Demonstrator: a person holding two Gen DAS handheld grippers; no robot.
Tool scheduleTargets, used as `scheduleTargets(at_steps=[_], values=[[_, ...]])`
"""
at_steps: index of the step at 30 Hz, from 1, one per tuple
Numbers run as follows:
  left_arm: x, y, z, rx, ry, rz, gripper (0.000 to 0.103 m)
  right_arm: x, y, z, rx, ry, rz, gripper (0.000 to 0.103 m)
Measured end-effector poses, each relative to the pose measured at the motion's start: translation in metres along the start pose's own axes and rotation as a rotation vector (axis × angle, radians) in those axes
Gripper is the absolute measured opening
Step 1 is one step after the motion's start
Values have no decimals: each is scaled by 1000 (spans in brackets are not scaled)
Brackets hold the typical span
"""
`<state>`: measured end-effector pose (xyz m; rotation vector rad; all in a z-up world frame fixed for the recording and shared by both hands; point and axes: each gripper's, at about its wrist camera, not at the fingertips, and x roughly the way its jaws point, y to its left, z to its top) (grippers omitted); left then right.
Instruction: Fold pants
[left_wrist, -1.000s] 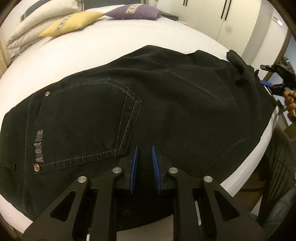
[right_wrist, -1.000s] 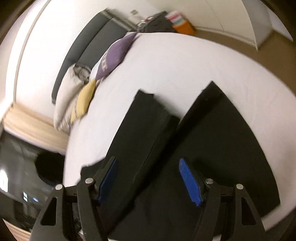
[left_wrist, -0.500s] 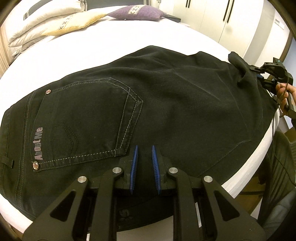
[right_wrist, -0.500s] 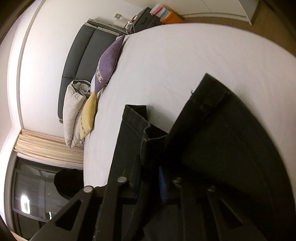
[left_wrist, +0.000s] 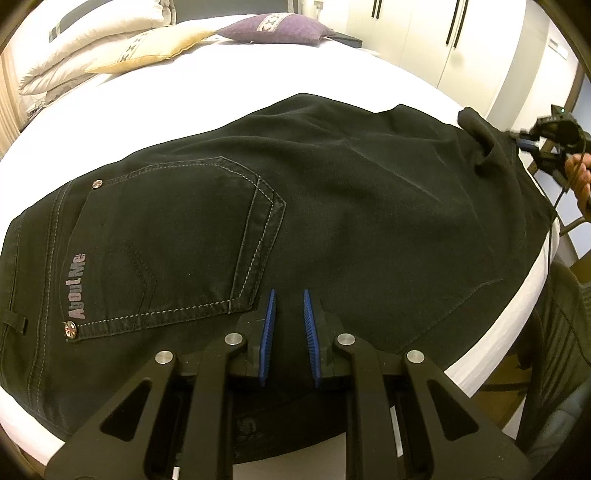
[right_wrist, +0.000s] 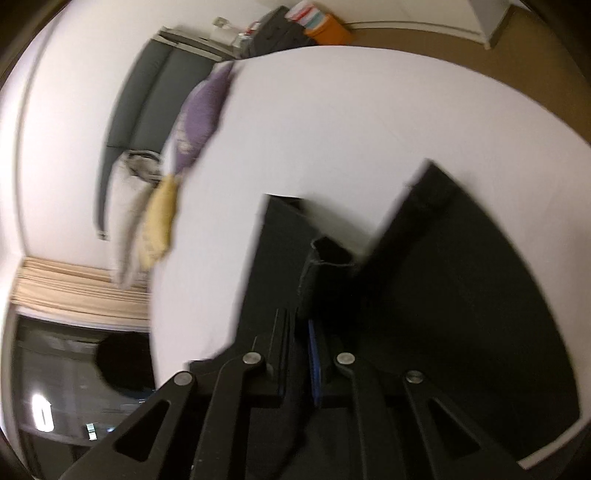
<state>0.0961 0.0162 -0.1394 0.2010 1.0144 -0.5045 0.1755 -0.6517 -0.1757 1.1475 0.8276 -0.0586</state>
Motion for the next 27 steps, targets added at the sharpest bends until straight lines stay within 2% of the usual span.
scheduleTargets(at_steps=[4,7,10,13,15,18,22,27], values=[[1,0,0,-5,-4,-1,15,-1,4,6,-18,-29,57,10],[0,1,-2,-5,-9,-4,15,2,4,8,-28,-40,44,8],[1,2,-2,-4,-12,-7,15,7,4,8,-47,-33,-4,7],[0,2,-2,-4,-11,-5,15,11,-7,10,-5,-26,-16,7],[0,3,-2,-4,-12,-5,15,15,-14,11,27,-9,-40,12],[0,2,-3,-3,-13,-5,15,17,-25,13,75,13,-61,13],[0,2,-2,-1,-14,-1,15,21,-25,18,52,12,-39,13],[0,1,-2,-1,-14,0,15,21,-12,20,-15,-1,-43,8]])
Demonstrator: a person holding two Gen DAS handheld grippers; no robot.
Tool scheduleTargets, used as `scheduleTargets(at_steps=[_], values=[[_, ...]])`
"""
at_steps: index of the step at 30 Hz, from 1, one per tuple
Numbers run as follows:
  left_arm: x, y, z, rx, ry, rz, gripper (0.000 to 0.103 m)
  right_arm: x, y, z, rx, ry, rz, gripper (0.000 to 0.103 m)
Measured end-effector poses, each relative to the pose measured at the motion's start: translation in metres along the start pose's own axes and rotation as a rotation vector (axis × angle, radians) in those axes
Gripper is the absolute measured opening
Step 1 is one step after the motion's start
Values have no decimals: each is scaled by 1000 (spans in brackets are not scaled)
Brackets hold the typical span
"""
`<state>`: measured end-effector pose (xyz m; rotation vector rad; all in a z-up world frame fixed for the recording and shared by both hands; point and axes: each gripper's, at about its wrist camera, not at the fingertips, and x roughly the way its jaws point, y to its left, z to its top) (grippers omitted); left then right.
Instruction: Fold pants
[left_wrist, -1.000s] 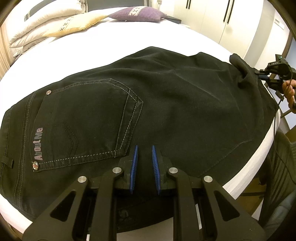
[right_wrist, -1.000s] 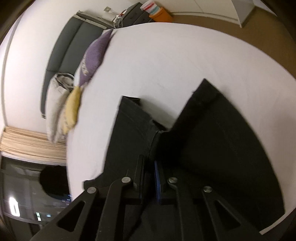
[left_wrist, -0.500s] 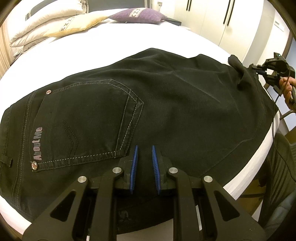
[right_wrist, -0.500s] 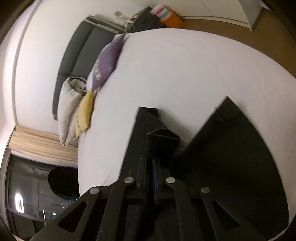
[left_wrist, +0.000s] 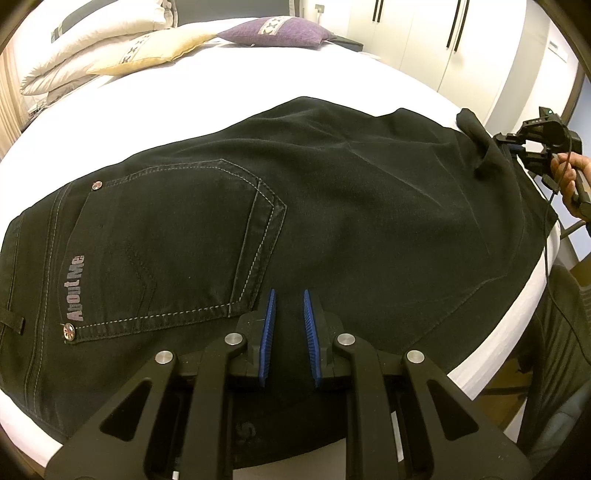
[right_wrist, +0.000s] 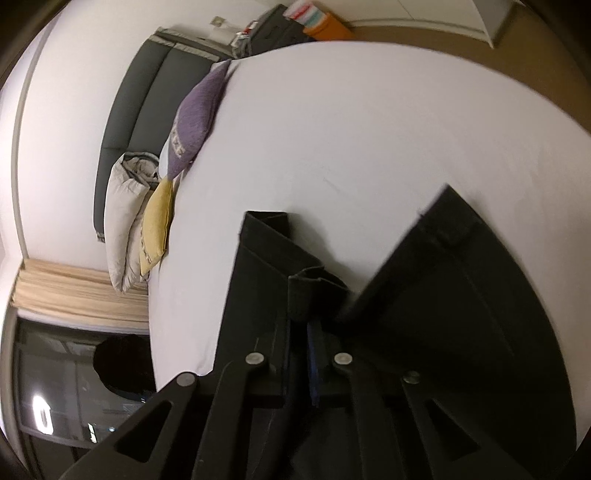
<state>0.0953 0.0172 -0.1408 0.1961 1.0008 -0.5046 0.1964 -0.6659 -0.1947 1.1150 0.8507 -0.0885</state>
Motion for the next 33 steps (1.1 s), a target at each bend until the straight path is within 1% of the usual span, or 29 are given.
scheduleTargets(at_steps=[3,8,12,14,16,19,21,23,25,30,33], values=[[-1,0,0,1,-1,1,15,-13,10,-1,-31,-42,9,7],[-1,0,-1,-4,-9,11,15,-58,26,-2,-71,-165,43,6],[-3,-2,-3,-17,-23,24,16,-94,25,-17,-82,-225,59,6],[-3,-3,-4,-19,-28,31,16,-107,19,-32,-93,-254,37,6],[-4,-4,-5,-17,-32,37,16,-113,9,-48,-100,-277,-6,6],[-5,-5,-5,-19,-34,42,16,-108,-29,-64,-18,-253,-61,6],[-6,-6,-5,-20,-33,48,16,-99,-65,-73,78,-214,-79,6],[-6,-8,-5,-16,-30,57,16,-94,-86,-83,119,-193,-89,5],[-5,-10,-3,-11,-25,67,16,-96,-91,-88,117,-200,-91,5],[-6,-18,2,-3,-15,85,16,-106,-75,-84,64,-237,-90,5],[-8,-24,4,10,-13,90,16,-108,-73,-84,52,-250,-92,5]])
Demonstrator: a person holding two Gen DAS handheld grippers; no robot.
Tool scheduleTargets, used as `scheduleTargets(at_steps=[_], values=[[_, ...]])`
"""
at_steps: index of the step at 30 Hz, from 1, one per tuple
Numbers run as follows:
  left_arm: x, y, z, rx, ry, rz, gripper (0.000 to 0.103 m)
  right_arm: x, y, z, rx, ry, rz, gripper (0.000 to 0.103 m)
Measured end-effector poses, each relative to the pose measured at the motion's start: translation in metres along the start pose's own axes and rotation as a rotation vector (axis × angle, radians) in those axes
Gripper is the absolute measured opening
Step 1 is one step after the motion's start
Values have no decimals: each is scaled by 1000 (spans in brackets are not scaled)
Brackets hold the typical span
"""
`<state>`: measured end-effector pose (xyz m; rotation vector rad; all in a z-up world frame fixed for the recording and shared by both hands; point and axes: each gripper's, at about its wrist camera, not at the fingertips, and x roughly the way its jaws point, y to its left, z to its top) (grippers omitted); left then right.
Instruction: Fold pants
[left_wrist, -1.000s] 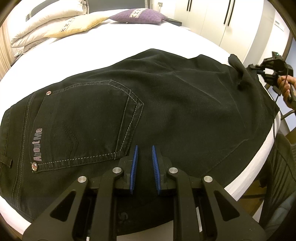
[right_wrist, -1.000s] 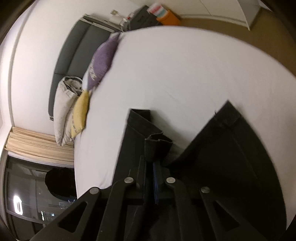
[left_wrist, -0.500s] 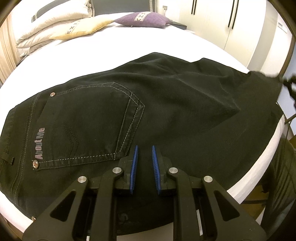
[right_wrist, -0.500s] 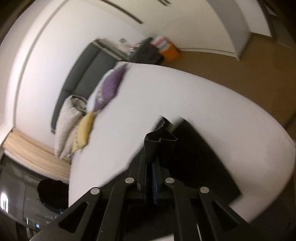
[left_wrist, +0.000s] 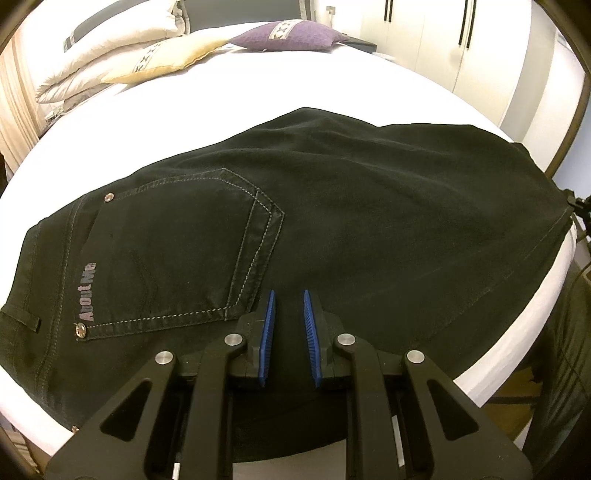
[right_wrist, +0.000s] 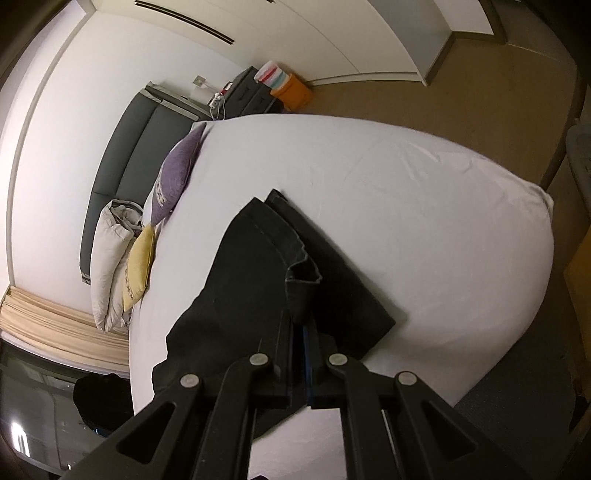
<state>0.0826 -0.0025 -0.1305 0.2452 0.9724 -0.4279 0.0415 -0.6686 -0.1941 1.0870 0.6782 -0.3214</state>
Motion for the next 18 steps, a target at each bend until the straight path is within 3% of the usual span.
scheduleTargets(at_steps=[6,10,12,15,18], values=[[-2,-14,-1,61,-9,-6,16,-15,-2,-3,-1,-37,-8,5],[2,-11,-4,51,-11,-11,16,3,-16,-5,-6,22,-44,5],[1,-11,-4,55,-9,-10,16,6,-29,-9,48,23,-31,4],[0,-10,-6,64,-10,-11,16,0,-19,-10,11,-3,-43,4],[0,-7,-7,54,-14,-20,16,11,-27,-8,34,34,-45,3]])
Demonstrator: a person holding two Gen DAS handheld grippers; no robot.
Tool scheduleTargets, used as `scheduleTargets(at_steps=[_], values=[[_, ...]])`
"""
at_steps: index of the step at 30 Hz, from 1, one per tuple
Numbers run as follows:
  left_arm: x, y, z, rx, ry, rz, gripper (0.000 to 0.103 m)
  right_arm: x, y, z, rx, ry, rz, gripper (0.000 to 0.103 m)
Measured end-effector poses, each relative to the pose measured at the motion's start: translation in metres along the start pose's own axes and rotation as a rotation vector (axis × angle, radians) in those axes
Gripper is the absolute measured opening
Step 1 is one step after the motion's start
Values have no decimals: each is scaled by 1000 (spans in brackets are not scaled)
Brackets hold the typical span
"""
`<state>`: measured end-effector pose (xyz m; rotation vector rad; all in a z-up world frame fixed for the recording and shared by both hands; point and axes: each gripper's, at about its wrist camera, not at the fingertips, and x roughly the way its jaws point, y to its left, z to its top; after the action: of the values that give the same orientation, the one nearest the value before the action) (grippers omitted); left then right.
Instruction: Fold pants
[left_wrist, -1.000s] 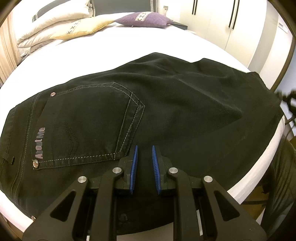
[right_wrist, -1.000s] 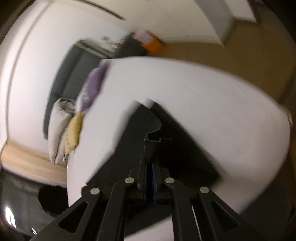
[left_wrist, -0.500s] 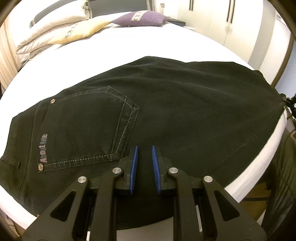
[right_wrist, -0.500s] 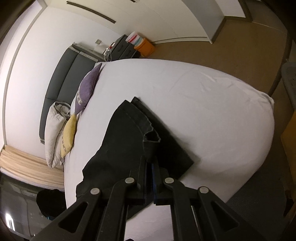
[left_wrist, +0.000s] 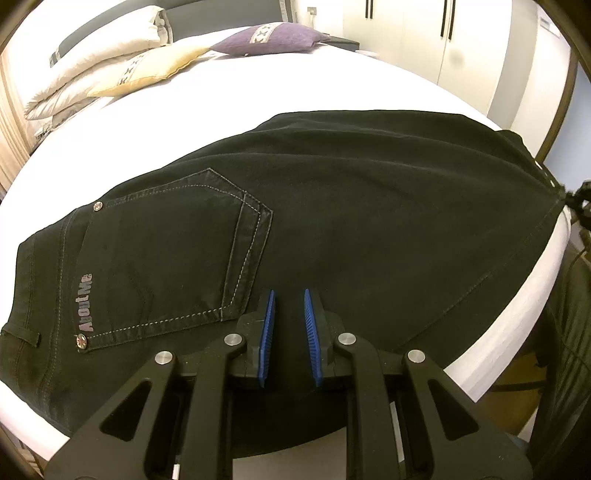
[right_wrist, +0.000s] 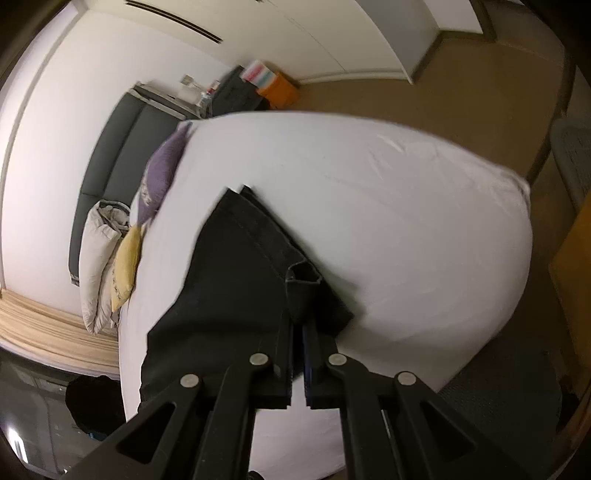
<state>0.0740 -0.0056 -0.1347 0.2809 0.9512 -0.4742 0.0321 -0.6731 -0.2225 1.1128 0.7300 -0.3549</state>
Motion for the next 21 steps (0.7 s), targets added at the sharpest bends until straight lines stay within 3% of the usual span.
scheduleTargets(at_steps=[3,6,7,8,9,11,13,15,18,19,21], values=[[-2,0,-2,-3,-3,1,16,2,-12,0,13,5,45,3],[-11,6,-3,-13,1,-11,16,-5,-16,6,49,35,72,11],[-15,9,-3,-16,0,-11,16,-12,-17,9,56,28,45,16],[-19,12,-2,-21,-8,-11,16,-22,-14,13,39,-4,-32,27],[-26,16,-2,-28,-26,-8,16,-37,-9,19,9,-65,-138,29],[-34,24,0,-44,-49,-3,16,-52,2,29,-11,-116,-148,29],[-35,34,5,-58,-53,3,16,-54,41,34,-115,-127,-90,29],[-31,42,13,-69,-52,2,16,-36,88,27,-261,-56,4,29],[-24,46,25,-61,-53,4,16,23,160,-4,-447,157,194,29],[-19,45,28,-58,-42,2,16,41,171,-13,-476,206,216,28],[-7,44,30,-54,-7,14,16,86,187,-26,-494,289,177,29]])
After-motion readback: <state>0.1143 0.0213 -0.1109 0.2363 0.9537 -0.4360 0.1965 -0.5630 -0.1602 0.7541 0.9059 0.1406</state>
